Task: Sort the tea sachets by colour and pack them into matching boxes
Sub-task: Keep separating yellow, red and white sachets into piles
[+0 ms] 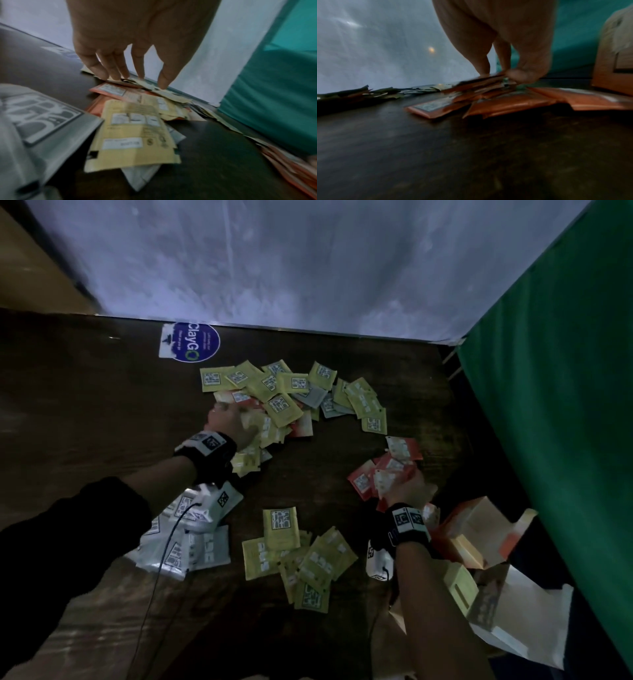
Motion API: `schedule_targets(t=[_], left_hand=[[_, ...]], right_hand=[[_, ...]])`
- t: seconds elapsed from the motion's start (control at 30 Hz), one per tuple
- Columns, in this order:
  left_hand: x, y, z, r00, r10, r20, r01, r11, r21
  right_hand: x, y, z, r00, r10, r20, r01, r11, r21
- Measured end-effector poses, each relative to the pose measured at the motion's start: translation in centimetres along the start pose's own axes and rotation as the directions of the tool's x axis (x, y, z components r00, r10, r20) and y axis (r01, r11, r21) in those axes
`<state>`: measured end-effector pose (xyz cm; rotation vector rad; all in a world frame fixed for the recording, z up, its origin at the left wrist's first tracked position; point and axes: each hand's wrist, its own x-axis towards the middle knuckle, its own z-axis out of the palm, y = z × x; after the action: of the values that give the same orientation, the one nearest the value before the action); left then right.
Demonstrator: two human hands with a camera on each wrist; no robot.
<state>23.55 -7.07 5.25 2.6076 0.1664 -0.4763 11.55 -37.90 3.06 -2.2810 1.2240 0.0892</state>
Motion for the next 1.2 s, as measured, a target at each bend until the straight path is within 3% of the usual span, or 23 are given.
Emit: schedule_targets(t=[0.1,0.27,0.33,0.47,0.6,0.67,0.77,0.83,0.9,0.97,1.03,1.07,1.1,1.13,1.2], left_hand=[[1.5,0.3,0.6,0.989,-0.148,0.004,0.148,0.989,0.021],[3.7,0.3,1.2,0.939,-0.324,-0.116,0.298,0.935,-0.193],[4.8,0.1,0.8,0.941,-0.331,-0.072,0.303,0.918,-0.257],[5.6,-0.6,-0.4,0.98,-0.198,0.032,0.2,0.955,-0.217],[4.9,-1.3,-1.6,0.985,-0.153,0.079,0.171,0.922,-0.348],[4.2,-1.4,-2.4,0.986,-0.155,0.055,0.163,0.882,-0.443],[2.6,-0.9,-4.1,0.982,-0.19,0.01,0.151,0.75,-0.644],[1.1,-0.3,-5.1,0.984,-0.168,-0.054,0.09,0.741,-0.666],[-0.7,0.6,-5.6,0.997,-0.068,-0.036,0.022,0.705,-0.709],[-3.3,2.1,-5.5,0.988,0.151,0.016,-0.1,0.729,-0.677],[-5.7,3.4,-4.6,0.915,0.382,0.129,-0.26,0.804,-0.536],[-6.6,3.9,-4.0,0.862,0.466,0.198,-0.339,0.822,-0.458],[-7.2,4.2,-3.3,0.819,0.514,0.255,-0.398,0.829,-0.393],[-7.6,4.5,-2.7,0.792,0.537,0.292,-0.428,0.828,-0.361],[-7.7,4.9,-1.8,0.791,0.54,0.288,-0.428,0.824,-0.371]], right_hand=[[-0.6,-0.8,-0.2,0.978,0.024,-0.208,-0.038,0.997,-0.062],[-3.6,-2.8,-0.6,0.939,-0.206,-0.276,0.237,0.968,0.084],[-5.3,-3.2,-0.4,0.929,-0.286,-0.234,0.326,0.933,0.156],[-8.1,-3.3,0.9,0.917,-0.378,-0.126,0.398,0.89,0.223],[-9.4,-3.2,1.6,0.922,-0.387,-0.024,0.383,0.897,0.223],[-9.7,-3.4,1.3,0.919,-0.395,-0.004,0.387,0.897,0.215],[-9.6,-4.0,0.6,0.919,-0.393,0.027,0.378,0.899,0.221],[-9.6,-4.8,0.3,0.916,-0.397,0.055,0.369,0.889,0.271],[-9.6,-5.9,0.2,0.919,-0.379,0.109,0.304,0.857,0.417],[-10.2,-7.7,-0.6,0.897,-0.283,0.338,0.038,0.814,0.579],[-10.7,-9.2,-1.5,0.728,-0.251,0.638,-0.291,0.729,0.62],[-10.7,-9.6,-1.7,0.644,-0.269,0.716,-0.382,0.698,0.606],[-10.7,-9.8,-1.7,0.602,-0.283,0.747,-0.425,0.678,0.6],[-10.6,-9.9,-1.7,0.612,-0.282,0.739,-0.429,0.666,0.61],[-10.4,-9.5,-1.9,0.695,-0.267,0.667,-0.382,0.65,0.657]])
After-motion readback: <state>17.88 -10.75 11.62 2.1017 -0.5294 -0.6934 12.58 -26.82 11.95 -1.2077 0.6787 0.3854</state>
